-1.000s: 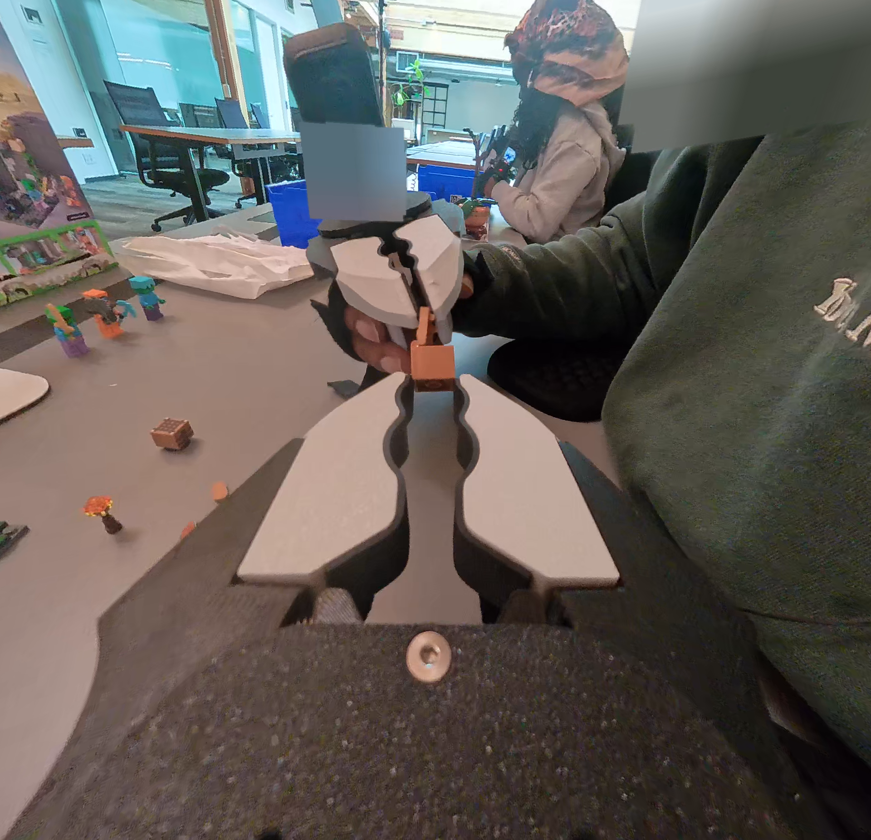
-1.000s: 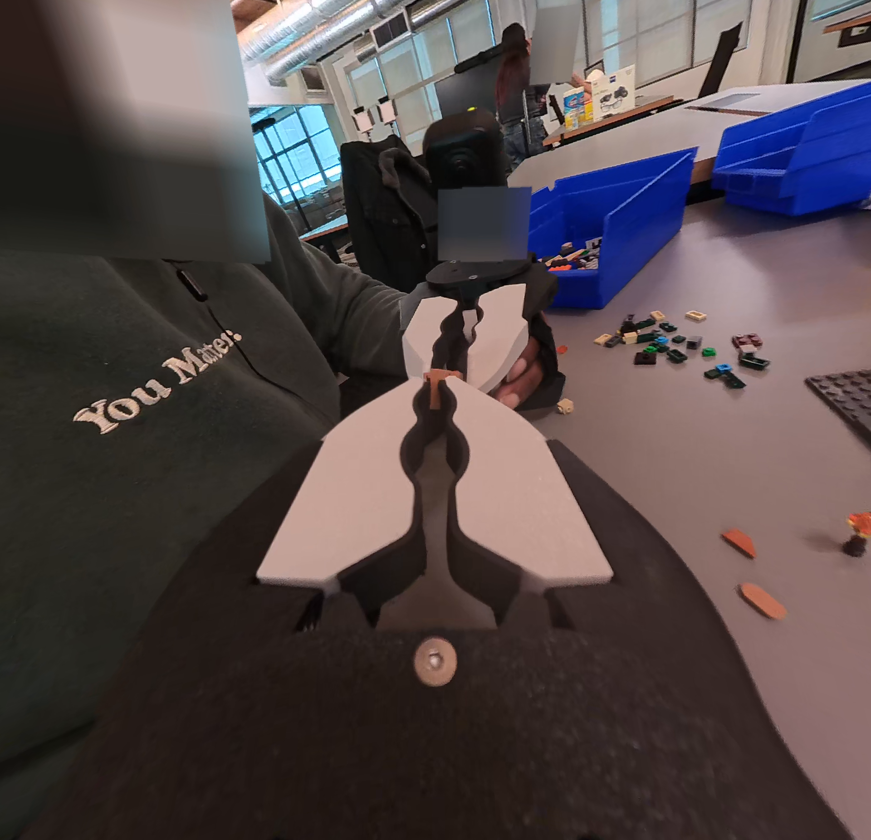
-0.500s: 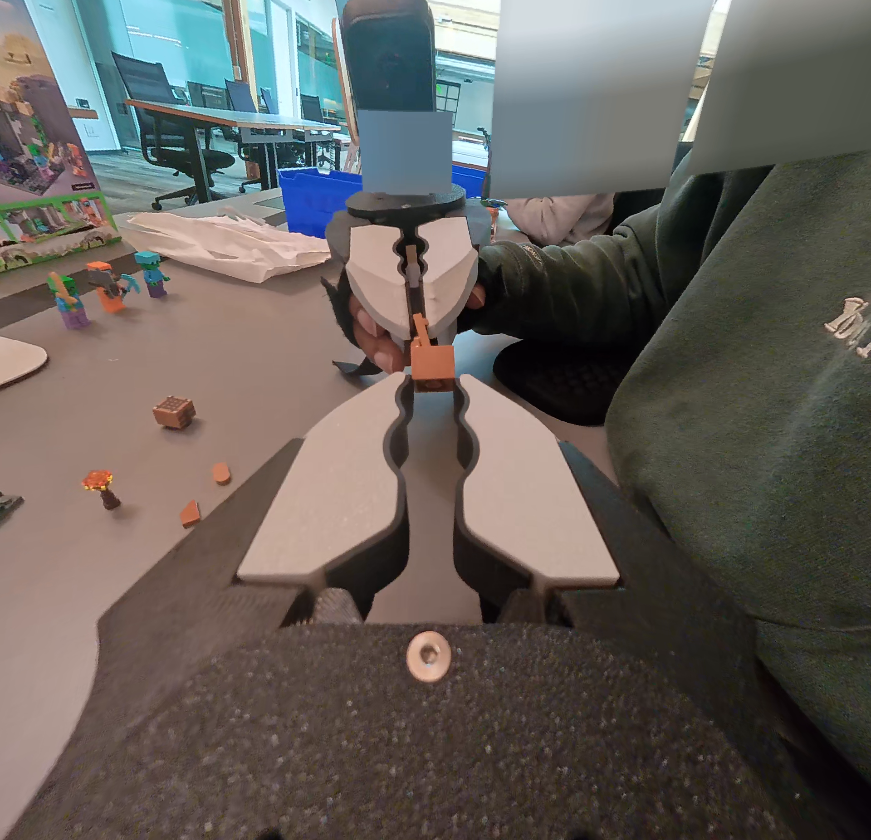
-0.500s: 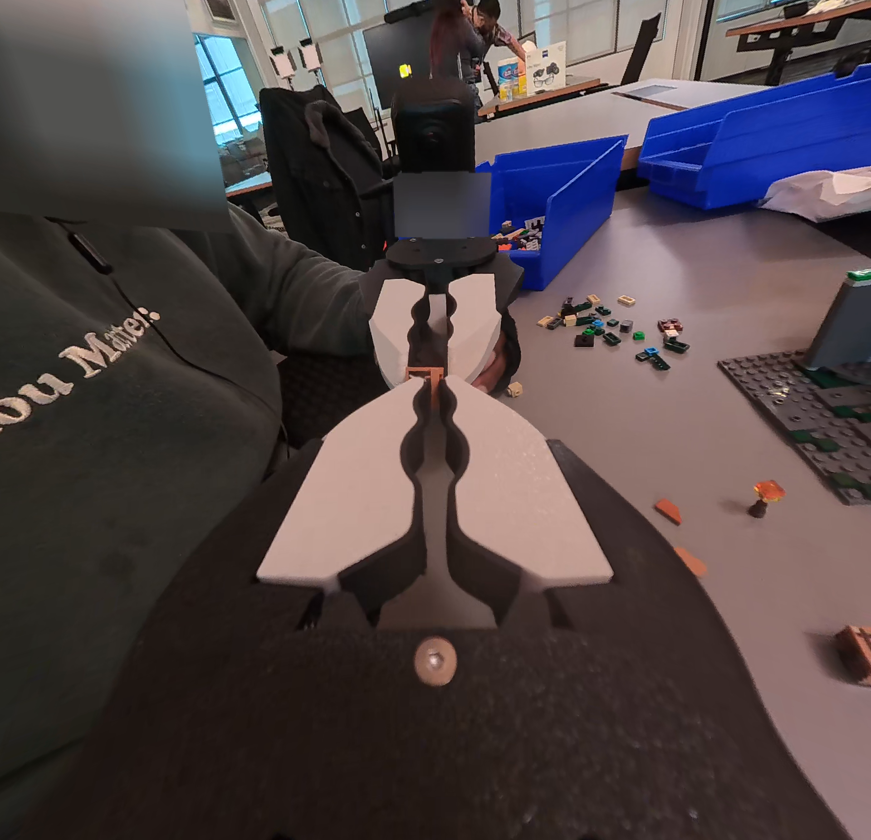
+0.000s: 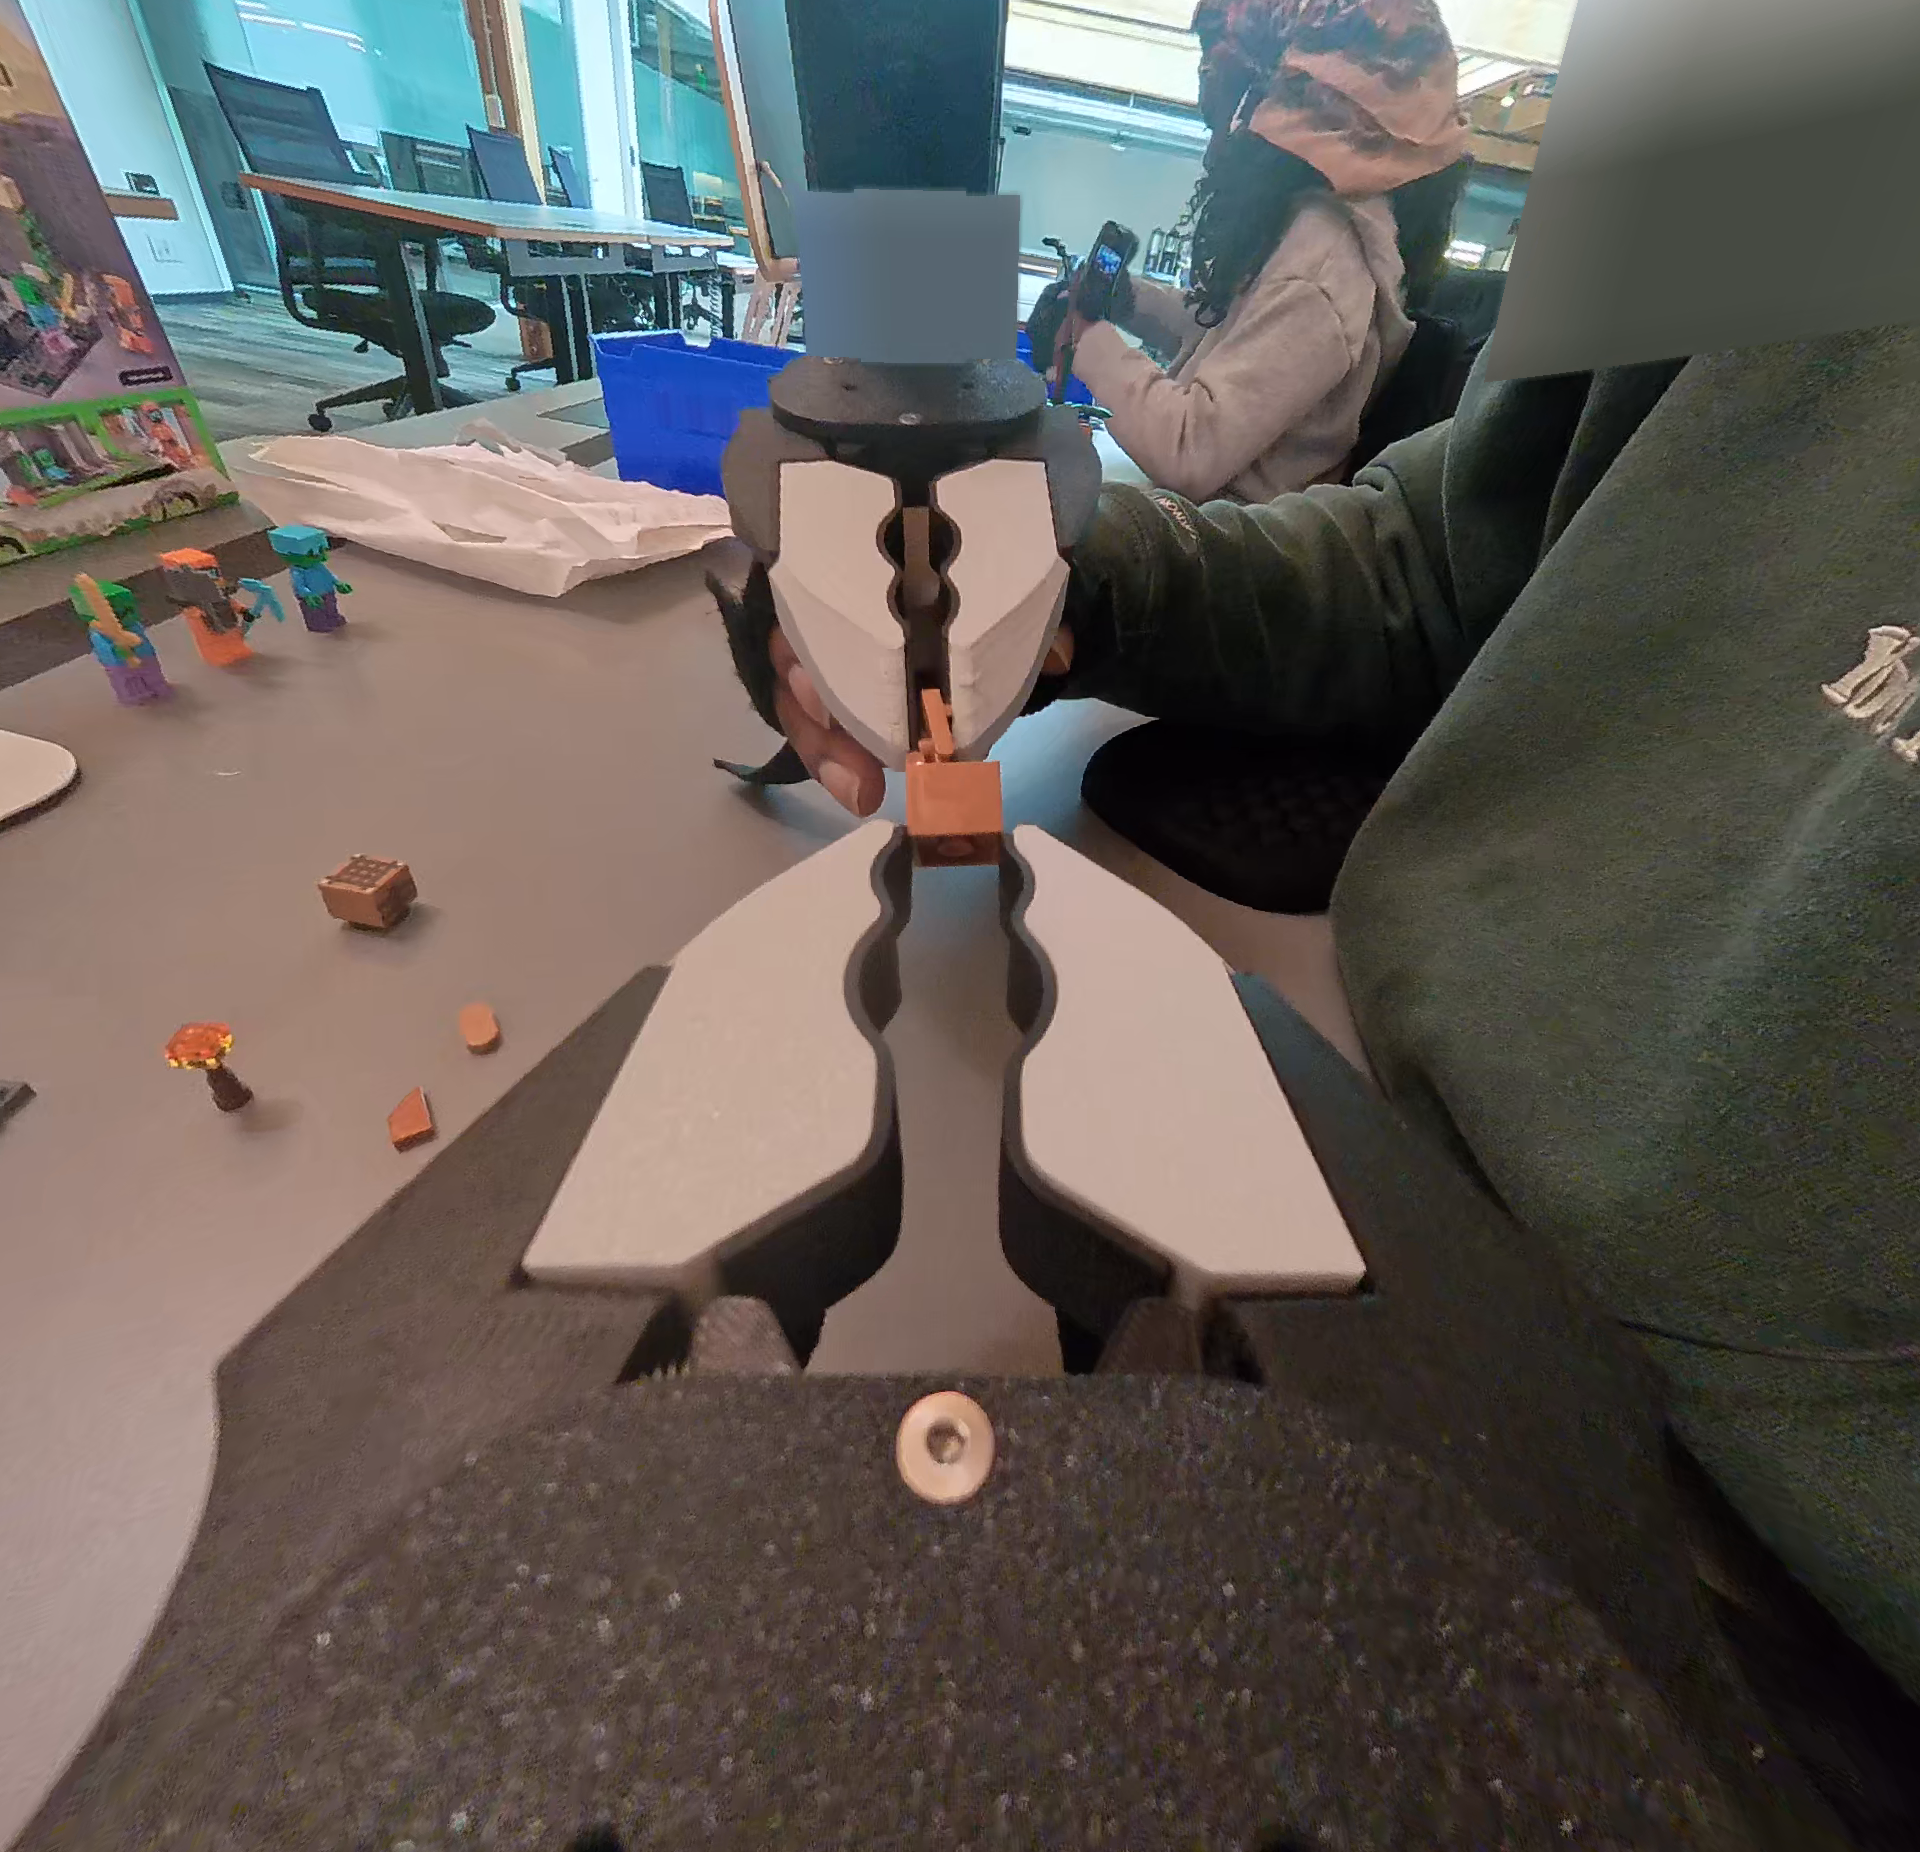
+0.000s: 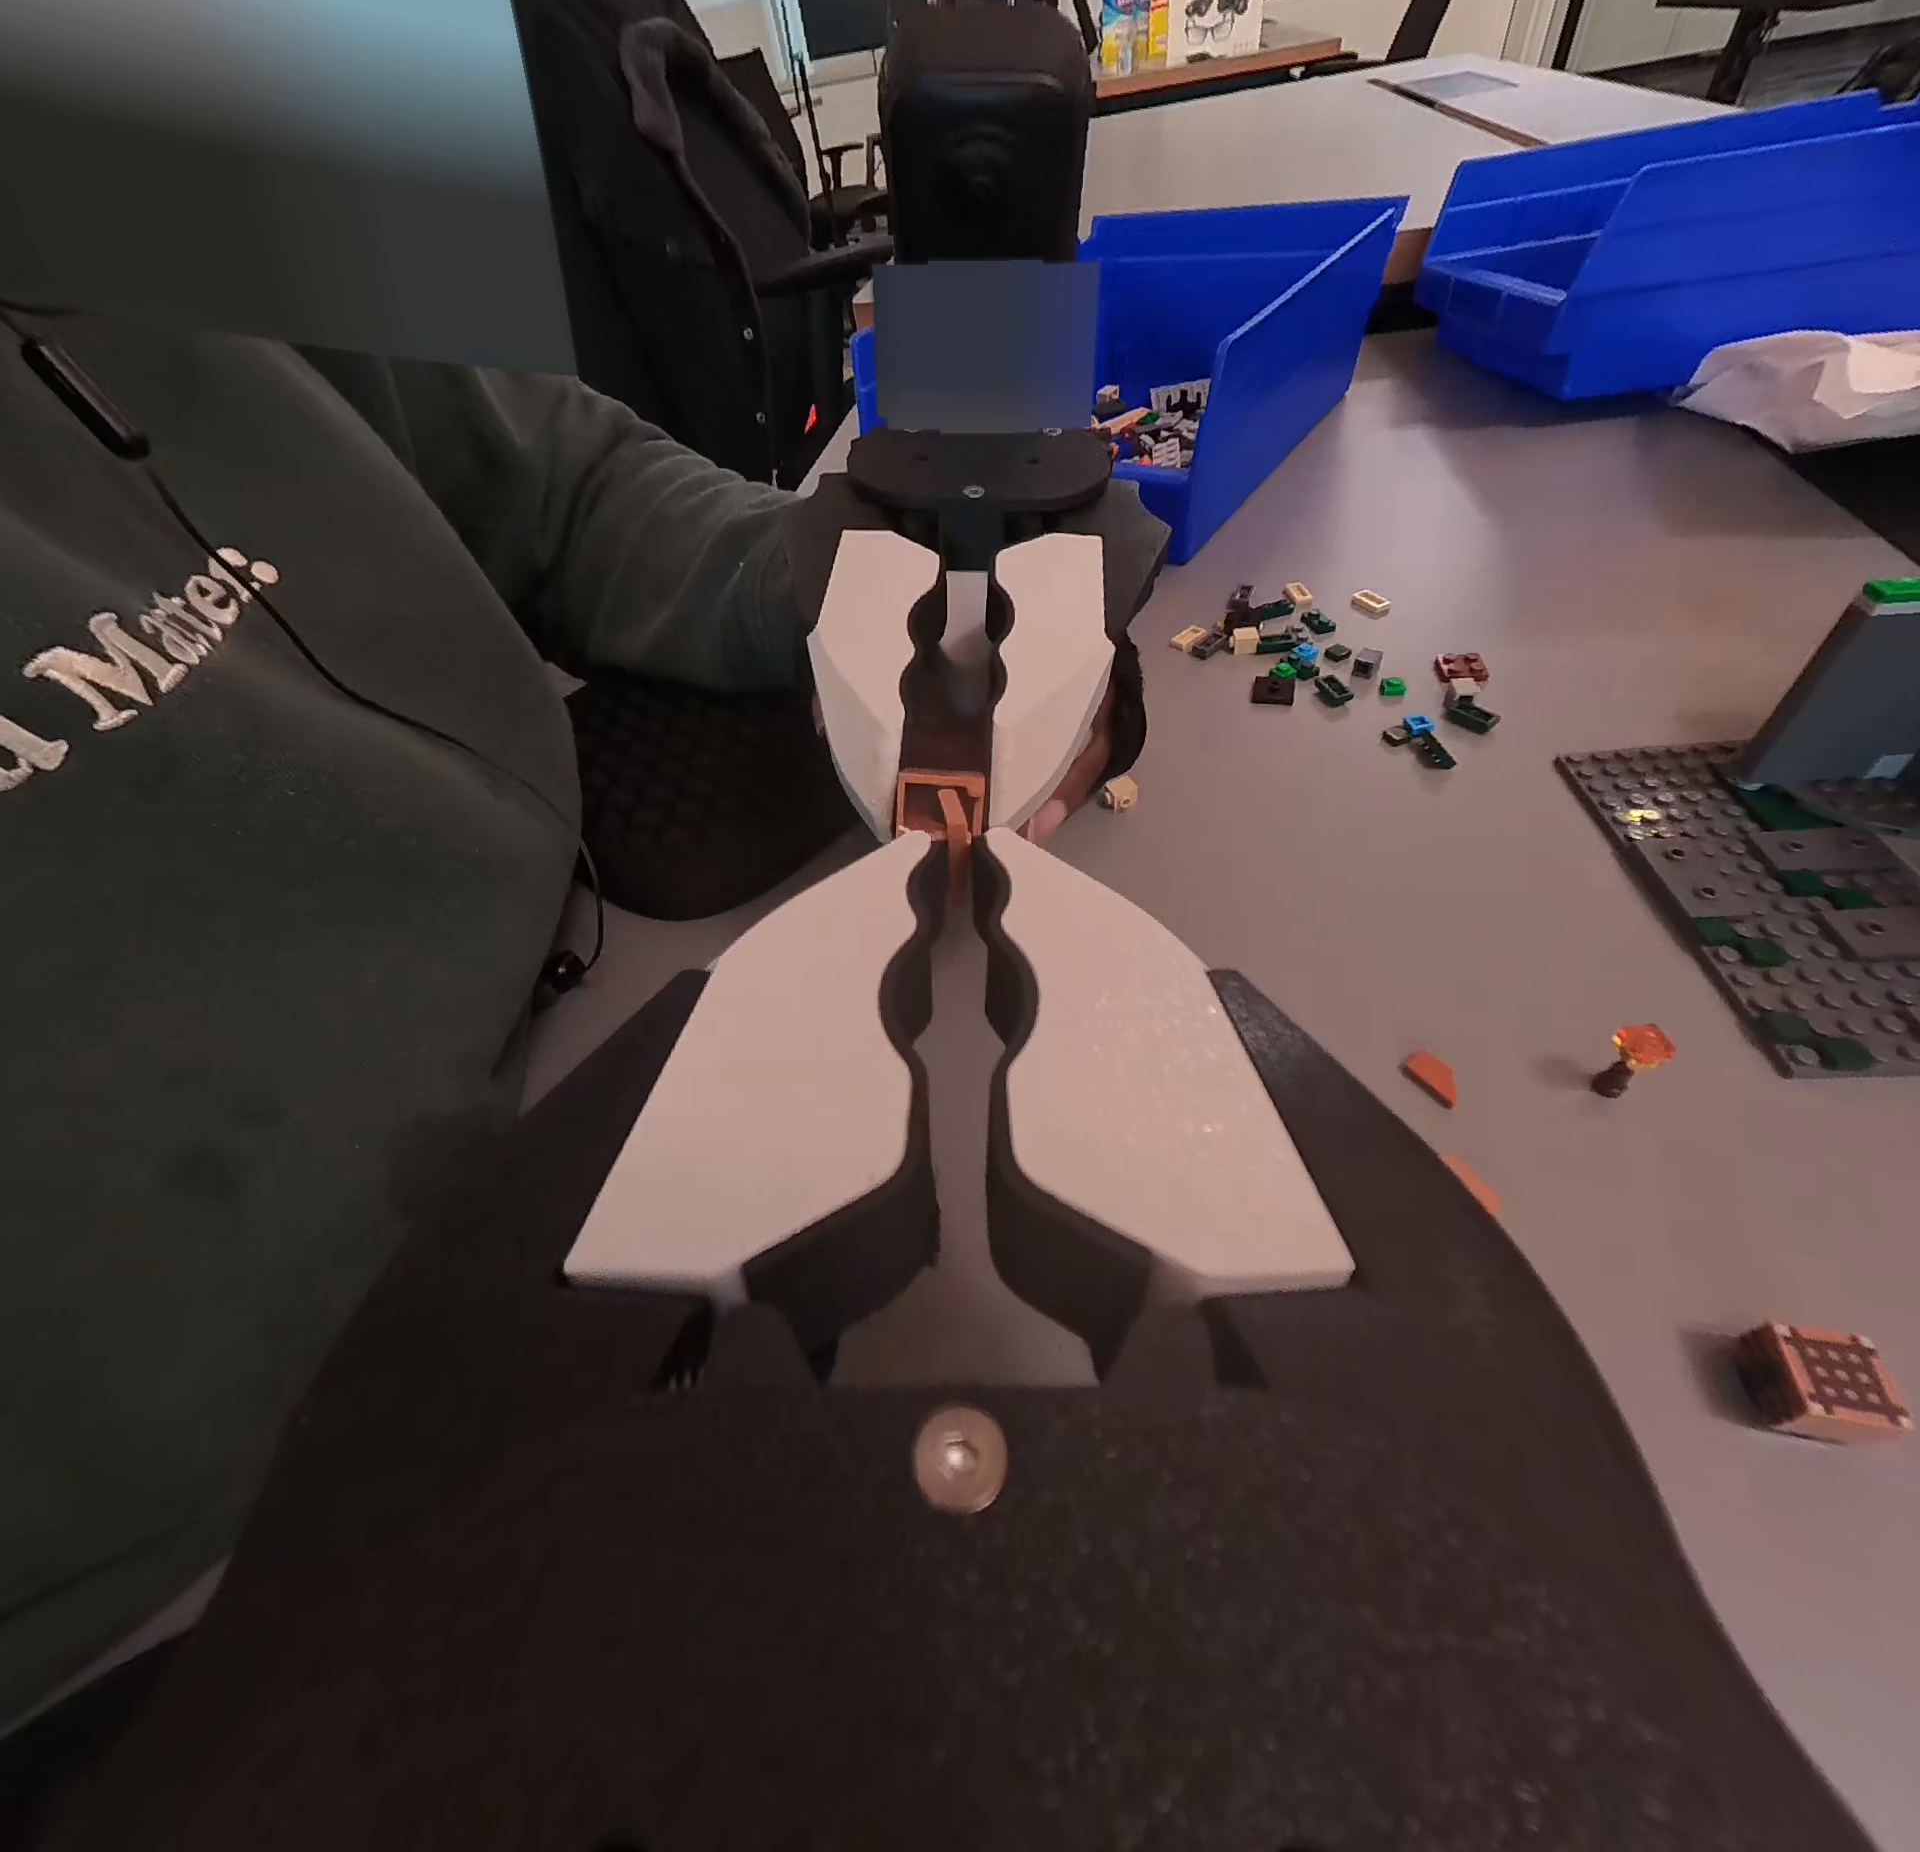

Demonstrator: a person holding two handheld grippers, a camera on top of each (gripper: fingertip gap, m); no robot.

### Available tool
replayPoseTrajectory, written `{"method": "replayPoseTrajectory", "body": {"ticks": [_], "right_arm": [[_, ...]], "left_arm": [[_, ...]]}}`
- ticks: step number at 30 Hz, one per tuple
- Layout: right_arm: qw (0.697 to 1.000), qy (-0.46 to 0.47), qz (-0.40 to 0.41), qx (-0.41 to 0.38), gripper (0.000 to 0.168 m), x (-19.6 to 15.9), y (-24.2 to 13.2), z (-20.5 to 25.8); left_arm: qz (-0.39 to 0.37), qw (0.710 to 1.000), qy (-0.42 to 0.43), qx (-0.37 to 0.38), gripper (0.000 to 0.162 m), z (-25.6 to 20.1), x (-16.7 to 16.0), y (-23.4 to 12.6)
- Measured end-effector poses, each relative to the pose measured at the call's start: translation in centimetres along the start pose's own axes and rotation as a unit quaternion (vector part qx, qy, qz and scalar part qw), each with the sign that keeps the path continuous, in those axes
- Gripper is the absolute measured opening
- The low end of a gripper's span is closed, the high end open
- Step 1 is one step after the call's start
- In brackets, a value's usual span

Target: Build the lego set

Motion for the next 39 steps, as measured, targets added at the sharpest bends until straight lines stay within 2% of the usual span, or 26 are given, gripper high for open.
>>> {"method": "replayPoseTrajectory", "body": {"ticks": [4, 12, 24, 39], "right_arm": [[1.000, 0.006, -0.003, -0.003, 0.003, -0.1, 0.0, -0.1], [0.994, 0.104, -0.032, -0.028, 0.003, -0.3, -0.4, -1.7], [0.992, 0.113, 0.010, -0.059, 0.003, -0.9, 0.0, -2.1], [0.993, 0.104, 0.011, -0.054, 0.003, -0.8, 0.1, -1.9]], "left_arm": [[0.004, 1.000, -0.006, -0.002, 0.016, 0.0, -0.1, 0.1], [0.036, 0.996, -0.079, 0.012, 0.016, 1.3, -0.5, 0.1], [0.073, 0.989, -0.127, 0.003, 0.016, 1.7, -1.3, 0.1], [0.057, 0.987, -0.150, -0.012, 0.016, 1.5, -0.8, -0.1]]}}
Point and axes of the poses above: each gripper's, where its closed fingertips meet, y out along the fingers, x out of its top, z = x × y across the jaws, the point moved 5 cm from there along -y, back along the fingers, and after that the axes turned 13 degrees about x, right-handed, at the moved point
